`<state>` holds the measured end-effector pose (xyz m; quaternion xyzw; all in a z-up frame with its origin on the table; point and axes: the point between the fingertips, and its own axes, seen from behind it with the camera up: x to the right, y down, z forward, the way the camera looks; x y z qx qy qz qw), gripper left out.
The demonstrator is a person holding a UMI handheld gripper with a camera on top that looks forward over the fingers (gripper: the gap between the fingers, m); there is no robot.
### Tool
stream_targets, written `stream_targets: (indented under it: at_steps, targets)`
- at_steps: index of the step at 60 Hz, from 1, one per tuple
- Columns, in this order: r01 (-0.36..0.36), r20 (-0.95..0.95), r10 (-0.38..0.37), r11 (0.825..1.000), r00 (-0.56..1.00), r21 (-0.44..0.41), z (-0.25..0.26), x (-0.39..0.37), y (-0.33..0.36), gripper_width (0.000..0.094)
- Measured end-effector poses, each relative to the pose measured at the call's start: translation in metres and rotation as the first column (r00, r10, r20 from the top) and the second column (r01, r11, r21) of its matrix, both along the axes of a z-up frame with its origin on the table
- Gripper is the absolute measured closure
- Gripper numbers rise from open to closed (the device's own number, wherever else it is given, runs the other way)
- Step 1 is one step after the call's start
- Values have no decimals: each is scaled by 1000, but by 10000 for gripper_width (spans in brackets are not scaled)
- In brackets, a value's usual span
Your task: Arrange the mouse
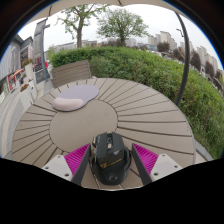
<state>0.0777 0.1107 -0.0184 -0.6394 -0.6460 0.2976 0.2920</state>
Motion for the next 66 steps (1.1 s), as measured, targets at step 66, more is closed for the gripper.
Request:
stream_targets:
  at_steps: [66]
  targets:
    - [-134, 63, 131, 990, 989, 46, 15, -296, -184, 351]
